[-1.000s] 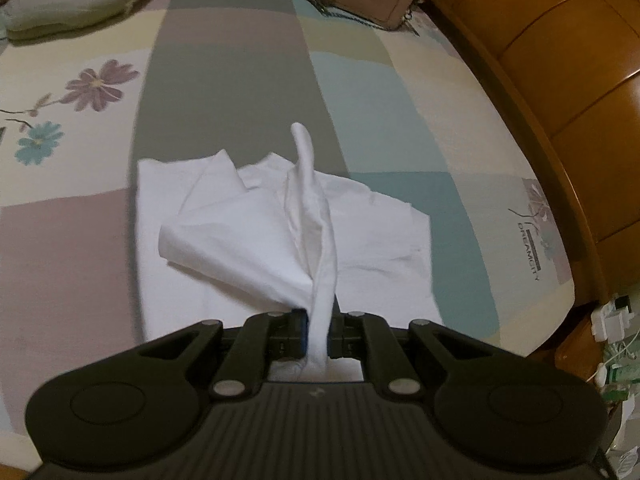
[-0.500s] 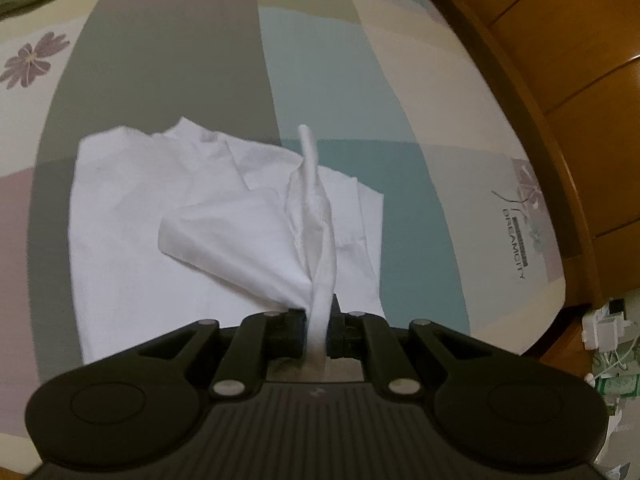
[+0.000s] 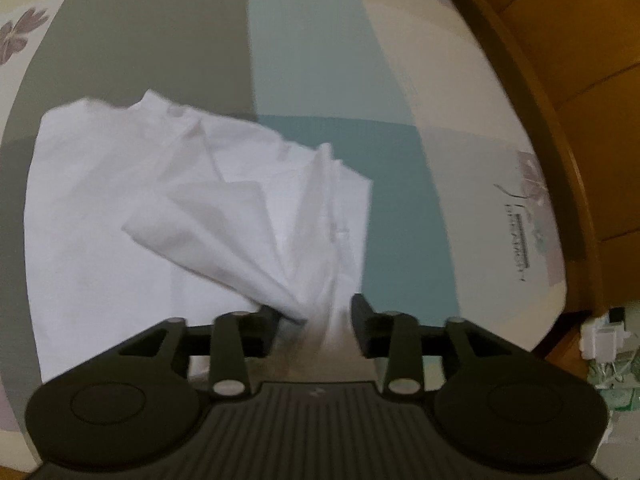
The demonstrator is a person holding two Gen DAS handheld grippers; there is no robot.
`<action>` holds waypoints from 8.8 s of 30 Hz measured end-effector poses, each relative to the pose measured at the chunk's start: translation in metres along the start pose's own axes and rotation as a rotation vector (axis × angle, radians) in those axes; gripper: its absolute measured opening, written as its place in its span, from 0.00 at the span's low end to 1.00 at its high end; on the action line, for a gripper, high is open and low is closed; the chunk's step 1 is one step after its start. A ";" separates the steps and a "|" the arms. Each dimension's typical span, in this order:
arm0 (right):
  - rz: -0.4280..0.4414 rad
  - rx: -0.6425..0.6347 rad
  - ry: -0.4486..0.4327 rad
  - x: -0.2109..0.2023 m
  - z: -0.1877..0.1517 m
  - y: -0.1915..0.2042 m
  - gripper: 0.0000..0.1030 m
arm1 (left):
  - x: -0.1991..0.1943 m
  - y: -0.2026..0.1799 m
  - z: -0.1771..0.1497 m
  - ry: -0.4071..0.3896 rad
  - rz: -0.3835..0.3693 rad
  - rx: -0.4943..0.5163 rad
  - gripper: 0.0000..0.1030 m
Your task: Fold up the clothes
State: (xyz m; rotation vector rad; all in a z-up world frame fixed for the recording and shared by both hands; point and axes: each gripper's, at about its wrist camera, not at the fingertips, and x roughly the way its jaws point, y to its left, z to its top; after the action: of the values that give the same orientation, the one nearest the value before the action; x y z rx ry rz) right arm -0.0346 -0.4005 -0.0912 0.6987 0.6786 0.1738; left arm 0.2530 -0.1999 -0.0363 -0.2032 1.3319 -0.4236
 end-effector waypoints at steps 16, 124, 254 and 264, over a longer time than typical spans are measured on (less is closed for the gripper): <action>0.005 -0.052 0.023 0.000 -0.015 0.020 1.00 | -0.085 0.006 -0.022 -0.206 -0.004 0.260 0.67; -0.129 -0.184 0.018 0.158 0.095 0.019 0.13 | 0.008 0.133 0.008 -0.401 0.042 0.524 0.76; -0.273 -0.454 -0.073 0.154 0.097 0.059 0.41 | -0.092 0.132 -0.114 -0.483 0.256 0.435 0.92; -0.297 -0.393 -0.034 0.196 0.130 0.034 0.06 | -0.090 0.142 -0.106 -0.492 0.264 0.420 0.92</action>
State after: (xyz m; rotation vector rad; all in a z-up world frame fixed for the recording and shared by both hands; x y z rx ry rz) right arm 0.2012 -0.3733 -0.0974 0.2192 0.6826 0.0185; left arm 0.1604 -0.0239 -0.0346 0.2089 0.7510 -0.3883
